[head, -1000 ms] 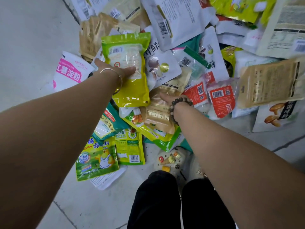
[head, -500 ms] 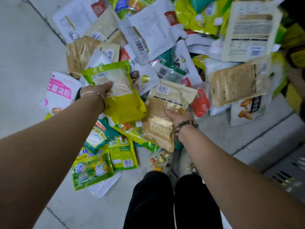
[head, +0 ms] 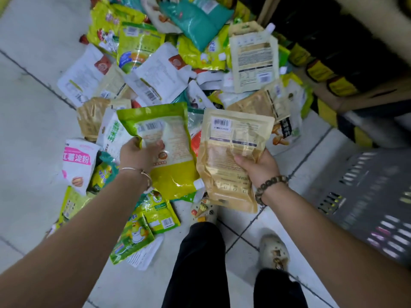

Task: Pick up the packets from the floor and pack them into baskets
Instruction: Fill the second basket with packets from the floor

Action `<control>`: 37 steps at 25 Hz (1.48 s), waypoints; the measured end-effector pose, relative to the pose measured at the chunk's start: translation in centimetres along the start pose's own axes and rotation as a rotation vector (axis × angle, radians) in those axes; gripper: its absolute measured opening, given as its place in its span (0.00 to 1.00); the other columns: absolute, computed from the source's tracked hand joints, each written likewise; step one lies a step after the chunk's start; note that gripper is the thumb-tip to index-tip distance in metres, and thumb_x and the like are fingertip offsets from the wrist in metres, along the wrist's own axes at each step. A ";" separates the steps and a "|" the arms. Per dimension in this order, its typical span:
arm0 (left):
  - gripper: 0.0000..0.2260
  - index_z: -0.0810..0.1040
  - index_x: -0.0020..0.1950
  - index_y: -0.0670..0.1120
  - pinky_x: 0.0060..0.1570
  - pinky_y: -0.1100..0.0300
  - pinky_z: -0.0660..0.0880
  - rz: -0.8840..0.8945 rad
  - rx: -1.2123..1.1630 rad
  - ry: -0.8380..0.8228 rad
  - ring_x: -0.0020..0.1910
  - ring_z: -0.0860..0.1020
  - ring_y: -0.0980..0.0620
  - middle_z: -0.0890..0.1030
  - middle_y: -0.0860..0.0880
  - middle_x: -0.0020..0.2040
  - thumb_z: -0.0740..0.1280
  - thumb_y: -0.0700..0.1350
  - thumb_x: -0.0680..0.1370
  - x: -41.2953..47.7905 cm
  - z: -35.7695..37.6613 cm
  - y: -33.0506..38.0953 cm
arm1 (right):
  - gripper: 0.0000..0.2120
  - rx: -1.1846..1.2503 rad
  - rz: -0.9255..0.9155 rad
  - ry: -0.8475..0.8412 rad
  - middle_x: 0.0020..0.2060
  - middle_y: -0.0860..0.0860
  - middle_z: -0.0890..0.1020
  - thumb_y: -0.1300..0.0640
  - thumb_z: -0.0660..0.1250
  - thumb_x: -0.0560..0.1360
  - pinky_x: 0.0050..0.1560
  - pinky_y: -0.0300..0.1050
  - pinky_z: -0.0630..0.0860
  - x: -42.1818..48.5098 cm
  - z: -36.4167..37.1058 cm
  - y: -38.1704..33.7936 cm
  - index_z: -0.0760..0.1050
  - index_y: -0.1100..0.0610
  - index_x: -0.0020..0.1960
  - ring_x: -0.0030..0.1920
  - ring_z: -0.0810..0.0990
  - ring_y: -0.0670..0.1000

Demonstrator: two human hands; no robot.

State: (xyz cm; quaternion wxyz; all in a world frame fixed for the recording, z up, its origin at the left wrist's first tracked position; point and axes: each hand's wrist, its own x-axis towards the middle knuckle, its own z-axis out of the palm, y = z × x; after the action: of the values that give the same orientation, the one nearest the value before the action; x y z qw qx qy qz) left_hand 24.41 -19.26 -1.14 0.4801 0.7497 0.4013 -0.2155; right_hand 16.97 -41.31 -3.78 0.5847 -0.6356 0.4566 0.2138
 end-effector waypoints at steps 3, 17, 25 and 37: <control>0.09 0.75 0.38 0.50 0.38 0.58 0.77 0.118 0.058 -0.061 0.30 0.78 0.58 0.79 0.50 0.37 0.71 0.38 0.72 -4.5 2.1 2.4 | 0.31 0.060 -0.030 0.020 0.58 0.48 0.80 0.51 0.77 0.65 0.62 0.54 0.74 -2.2 -4.7 -1.5 0.71 0.53 0.65 0.58 0.78 0.51; 0.09 0.75 0.38 0.47 0.30 0.61 0.77 0.419 0.202 -0.416 0.27 0.78 0.60 0.81 0.58 0.28 0.72 0.35 0.71 -28.2 16.1 4.5 | 0.22 0.208 -0.176 0.289 0.51 0.50 0.83 0.57 0.75 0.69 0.55 0.49 0.77 -14.2 -32.4 3.8 0.74 0.57 0.61 0.52 0.82 0.50; 0.09 0.75 0.38 0.48 0.26 0.73 0.71 0.587 0.404 -0.486 0.25 0.75 0.67 0.78 0.55 0.34 0.72 0.36 0.71 -38.6 24.6 0.7 | 0.18 0.015 0.005 0.574 0.48 0.49 0.81 0.55 0.73 0.70 0.48 0.45 0.72 -17.6 -44.4 12.5 0.73 0.57 0.57 0.50 0.79 0.53; 0.11 0.75 0.55 0.42 0.46 0.52 0.75 0.723 0.791 -0.452 0.50 0.79 0.41 0.82 0.43 0.50 0.69 0.44 0.75 -40.3 34.1 -10.2 | 0.14 -0.274 0.363 0.444 0.53 0.59 0.79 0.53 0.62 0.77 0.54 0.56 0.73 -6.7 -42.8 22.7 0.66 0.55 0.60 0.56 0.78 0.61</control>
State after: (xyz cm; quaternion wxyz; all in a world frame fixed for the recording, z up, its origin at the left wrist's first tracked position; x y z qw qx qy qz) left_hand -5.29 -63.39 6.60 0.2801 0.8969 -0.1036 -0.3263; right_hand -16.41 -77.03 -1.24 0.3320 -0.6478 0.6459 0.2301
